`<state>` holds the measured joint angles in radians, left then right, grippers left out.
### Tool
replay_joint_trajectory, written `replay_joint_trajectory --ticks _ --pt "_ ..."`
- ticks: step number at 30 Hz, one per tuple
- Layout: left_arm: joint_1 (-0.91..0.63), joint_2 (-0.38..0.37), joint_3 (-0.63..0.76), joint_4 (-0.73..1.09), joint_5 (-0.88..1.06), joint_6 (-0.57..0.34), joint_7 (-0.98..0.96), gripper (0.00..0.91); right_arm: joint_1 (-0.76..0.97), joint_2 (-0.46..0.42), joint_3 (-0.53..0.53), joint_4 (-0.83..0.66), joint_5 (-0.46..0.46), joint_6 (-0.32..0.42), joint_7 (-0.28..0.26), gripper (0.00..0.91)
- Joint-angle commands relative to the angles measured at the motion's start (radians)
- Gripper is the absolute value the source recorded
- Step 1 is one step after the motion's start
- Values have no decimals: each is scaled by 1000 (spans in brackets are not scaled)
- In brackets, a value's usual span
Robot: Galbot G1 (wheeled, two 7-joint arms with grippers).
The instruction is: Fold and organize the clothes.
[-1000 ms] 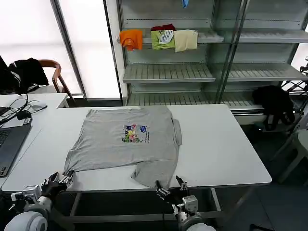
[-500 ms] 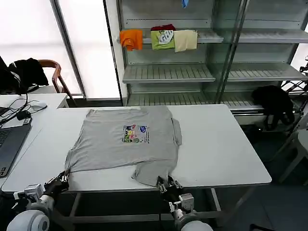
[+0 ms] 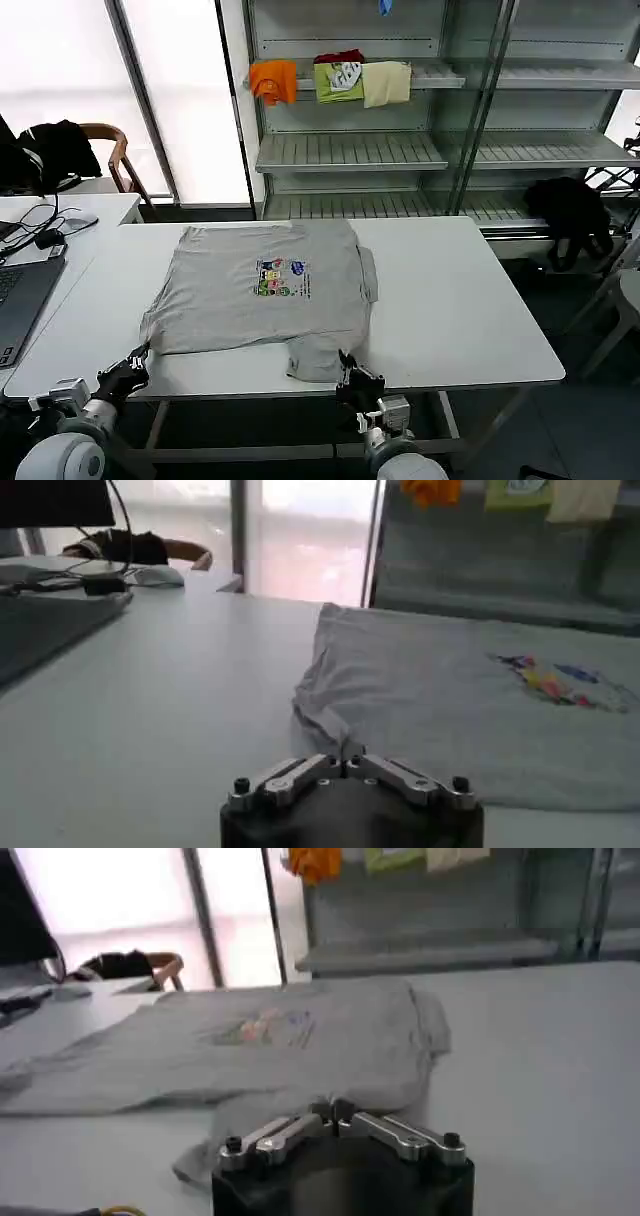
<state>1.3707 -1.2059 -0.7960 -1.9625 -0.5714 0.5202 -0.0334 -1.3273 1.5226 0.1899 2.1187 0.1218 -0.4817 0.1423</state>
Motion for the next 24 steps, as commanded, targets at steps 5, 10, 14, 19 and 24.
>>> replay_joint_trajectory --ticks 5,10,14,19,24 --pt "-112 -7 11 8 -48 5 1 10 77 10 30 -1 12 21 0 0" --pt "-190 2 18 64 -94 5 -14 10 156 29 42 -68 28 5 4 0" --pt "-254 7 26 133 -121 -5 -33 10 222 56 55 -131 40 -3 1 0" --pt "-309 33 47 215 -151 -48 -47 20 285 82 53 -228 35 -10 2 0" --pt "-350 48 68 272 -147 -53 -47 20 356 101 55 -312 34 -7 1 0"
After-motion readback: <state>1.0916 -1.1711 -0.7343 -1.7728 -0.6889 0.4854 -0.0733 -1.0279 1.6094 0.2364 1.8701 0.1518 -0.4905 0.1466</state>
